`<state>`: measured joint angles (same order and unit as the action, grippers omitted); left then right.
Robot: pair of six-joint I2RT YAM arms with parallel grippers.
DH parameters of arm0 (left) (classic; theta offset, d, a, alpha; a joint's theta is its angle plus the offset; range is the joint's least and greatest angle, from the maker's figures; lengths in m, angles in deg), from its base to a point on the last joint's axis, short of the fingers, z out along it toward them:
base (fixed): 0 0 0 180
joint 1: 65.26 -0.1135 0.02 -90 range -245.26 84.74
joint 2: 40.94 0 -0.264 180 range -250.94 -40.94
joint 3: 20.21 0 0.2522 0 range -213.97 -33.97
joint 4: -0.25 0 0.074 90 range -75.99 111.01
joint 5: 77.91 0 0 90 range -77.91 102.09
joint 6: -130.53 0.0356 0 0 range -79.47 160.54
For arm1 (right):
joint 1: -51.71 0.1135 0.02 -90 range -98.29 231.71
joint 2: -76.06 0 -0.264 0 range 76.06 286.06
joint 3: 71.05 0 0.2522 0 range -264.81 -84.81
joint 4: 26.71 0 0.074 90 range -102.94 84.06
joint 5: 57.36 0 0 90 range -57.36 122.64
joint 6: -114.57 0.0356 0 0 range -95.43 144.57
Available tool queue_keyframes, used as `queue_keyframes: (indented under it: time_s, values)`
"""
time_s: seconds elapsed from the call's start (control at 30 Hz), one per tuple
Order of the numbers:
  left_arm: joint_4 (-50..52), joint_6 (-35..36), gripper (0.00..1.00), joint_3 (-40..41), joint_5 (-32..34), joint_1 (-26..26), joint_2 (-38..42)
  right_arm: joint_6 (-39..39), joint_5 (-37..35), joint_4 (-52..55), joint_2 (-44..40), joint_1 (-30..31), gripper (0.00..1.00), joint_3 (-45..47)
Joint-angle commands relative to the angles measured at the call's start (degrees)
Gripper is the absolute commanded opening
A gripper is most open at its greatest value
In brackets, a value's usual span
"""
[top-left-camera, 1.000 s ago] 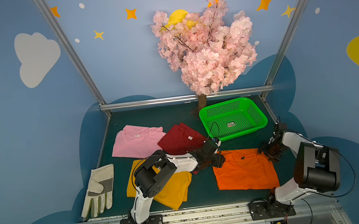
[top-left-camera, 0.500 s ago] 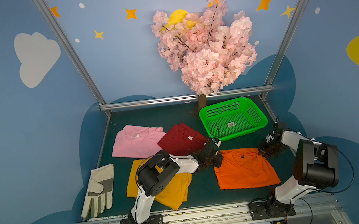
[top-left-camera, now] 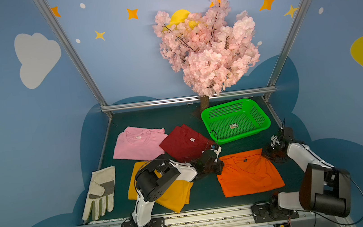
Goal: Put the folded t-shirts into the basket
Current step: Pick up the T-shirt from the center of the board.
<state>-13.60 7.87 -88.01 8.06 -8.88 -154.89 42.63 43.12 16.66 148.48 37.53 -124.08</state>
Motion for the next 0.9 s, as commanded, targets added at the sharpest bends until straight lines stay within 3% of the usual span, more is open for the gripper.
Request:
queue_keyframes:
  time_s: [0.0,0.5,0.67,0.87]
  values:
    - [-2.0,-0.25,0.02,0.85,-2.09,0.13,3.41,1.08,-1.06,-1.68,-3.9,0.11,0.0,0.59]
    - [-2.49,-0.38,0.03,2.42,-5.76,0.42,17.12,6.17,0.11,3.87,-16.99,2.28,0.0,-5.49]
    - [2.59,2.78,0.03,-1.67,-3.72,0.27,21.91,6.49,-1.31,5.85,-19.39,3.78,0.0,-11.37]
    - [5.95,6.12,0.03,-9.29,-3.18,-1.68,22.07,8.81,-5.11,-0.65,-19.89,5.54,0.0,-16.55]
